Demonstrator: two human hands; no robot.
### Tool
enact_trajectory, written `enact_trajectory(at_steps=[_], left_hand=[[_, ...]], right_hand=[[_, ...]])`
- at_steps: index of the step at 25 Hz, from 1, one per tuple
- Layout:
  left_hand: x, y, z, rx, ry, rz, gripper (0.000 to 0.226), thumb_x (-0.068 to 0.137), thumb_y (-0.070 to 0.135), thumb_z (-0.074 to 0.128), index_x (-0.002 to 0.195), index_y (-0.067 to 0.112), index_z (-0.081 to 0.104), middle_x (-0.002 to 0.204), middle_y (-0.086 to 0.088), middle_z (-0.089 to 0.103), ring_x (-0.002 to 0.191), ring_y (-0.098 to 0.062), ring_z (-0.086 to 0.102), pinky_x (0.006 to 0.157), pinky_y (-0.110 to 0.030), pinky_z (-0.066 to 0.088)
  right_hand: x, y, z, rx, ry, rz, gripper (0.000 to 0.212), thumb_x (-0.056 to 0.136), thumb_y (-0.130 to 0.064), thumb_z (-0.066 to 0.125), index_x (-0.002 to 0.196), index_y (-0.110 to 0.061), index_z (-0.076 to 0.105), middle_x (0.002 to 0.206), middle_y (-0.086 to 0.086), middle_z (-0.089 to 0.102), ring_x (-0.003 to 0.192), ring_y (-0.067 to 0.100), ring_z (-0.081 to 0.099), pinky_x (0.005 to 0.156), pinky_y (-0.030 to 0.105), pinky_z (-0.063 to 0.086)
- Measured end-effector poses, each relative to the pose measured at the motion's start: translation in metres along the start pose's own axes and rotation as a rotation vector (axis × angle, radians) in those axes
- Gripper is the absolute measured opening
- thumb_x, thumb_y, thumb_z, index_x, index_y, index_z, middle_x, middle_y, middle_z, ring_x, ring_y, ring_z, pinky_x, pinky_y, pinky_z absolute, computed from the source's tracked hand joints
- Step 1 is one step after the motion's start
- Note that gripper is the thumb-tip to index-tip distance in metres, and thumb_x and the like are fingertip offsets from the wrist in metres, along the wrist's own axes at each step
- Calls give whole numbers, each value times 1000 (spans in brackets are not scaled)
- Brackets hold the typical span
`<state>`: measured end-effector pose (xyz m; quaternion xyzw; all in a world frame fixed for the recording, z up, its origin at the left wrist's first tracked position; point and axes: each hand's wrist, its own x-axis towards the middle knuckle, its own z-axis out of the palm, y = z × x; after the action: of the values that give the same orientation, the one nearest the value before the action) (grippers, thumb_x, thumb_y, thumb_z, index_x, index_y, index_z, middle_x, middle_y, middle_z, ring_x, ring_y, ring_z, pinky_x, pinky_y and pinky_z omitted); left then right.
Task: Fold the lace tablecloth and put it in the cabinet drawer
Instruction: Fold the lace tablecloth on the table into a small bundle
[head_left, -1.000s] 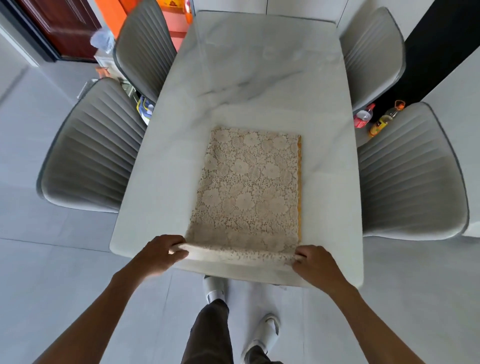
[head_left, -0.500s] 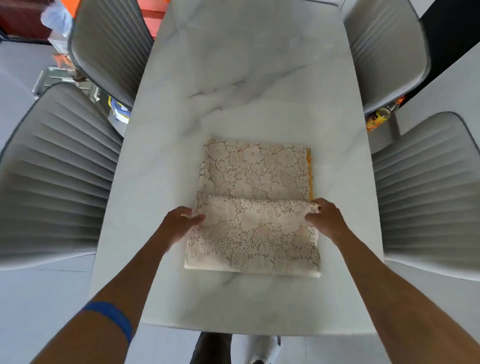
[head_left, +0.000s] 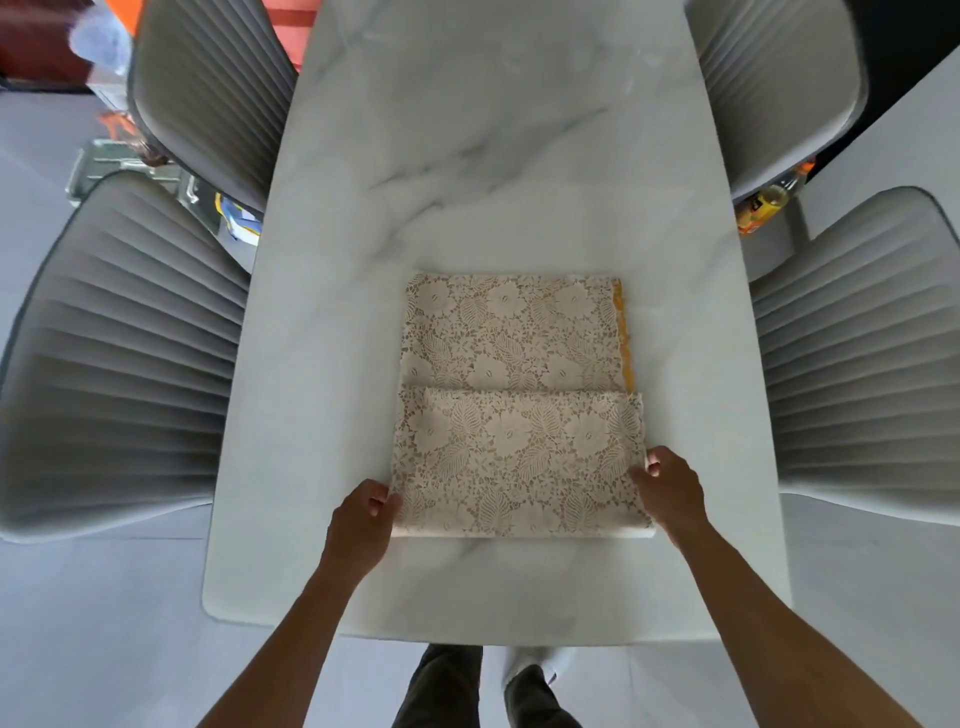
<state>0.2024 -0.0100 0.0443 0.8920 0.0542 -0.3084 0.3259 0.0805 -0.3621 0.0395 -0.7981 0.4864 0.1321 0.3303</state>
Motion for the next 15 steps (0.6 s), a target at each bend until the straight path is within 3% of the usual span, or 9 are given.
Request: enact_trajectory(at_steps=[4, 6, 9, 12, 15], left_hand=[[-18, -15, 11, 368, 59, 148, 12, 101, 33, 38, 93, 24, 39, 72, 7, 60, 65, -23, 52, 76, -37, 35], [-28, -18, 23, 325, 139, 93, 13, 101, 32, 38, 91, 24, 37, 64, 8, 56, 63, -25, 49, 74, -37, 33], [-36, -21, 38, 127, 221, -22, 16, 99, 30, 46, 87, 22, 41, 69, 5, 51, 66, -29, 50, 68, -34, 37], [-42, -29, 42, 84, 275, -15, 18, 98, 19, 50, 82, 21, 43, 83, 0, 47, 74, -34, 57, 69, -35, 36], [-51, -30, 42, 58, 279, 17, 14, 95, 13, 54, 84, 18, 47, 85, -2, 56, 81, -35, 60, 69, -37, 39]], right_hand=[[-4, 3, 6, -58, 44, -42, 20, 91, -25, 59, 101, -8, 60, 103, 15, 69, 95, 36, 63, 74, 32, 42], [-4, 3, 7, -79, 34, -42, 19, 91, -26, 59, 101, -9, 61, 101, 15, 69, 93, 36, 63, 73, 33, 43], [-7, 4, 8, -63, 41, -47, 19, 91, -26, 59, 103, -10, 60, 100, 14, 69, 93, 35, 63, 72, 33, 42], [-14, 9, 10, 4, 46, -75, 18, 91, -22, 57, 106, -13, 60, 101, 11, 70, 93, 34, 63, 71, 34, 43], [-18, 9, 6, 33, 24, -81, 24, 90, -17, 55, 114, -14, 56, 109, 12, 69, 98, 35, 62, 78, 38, 48]])
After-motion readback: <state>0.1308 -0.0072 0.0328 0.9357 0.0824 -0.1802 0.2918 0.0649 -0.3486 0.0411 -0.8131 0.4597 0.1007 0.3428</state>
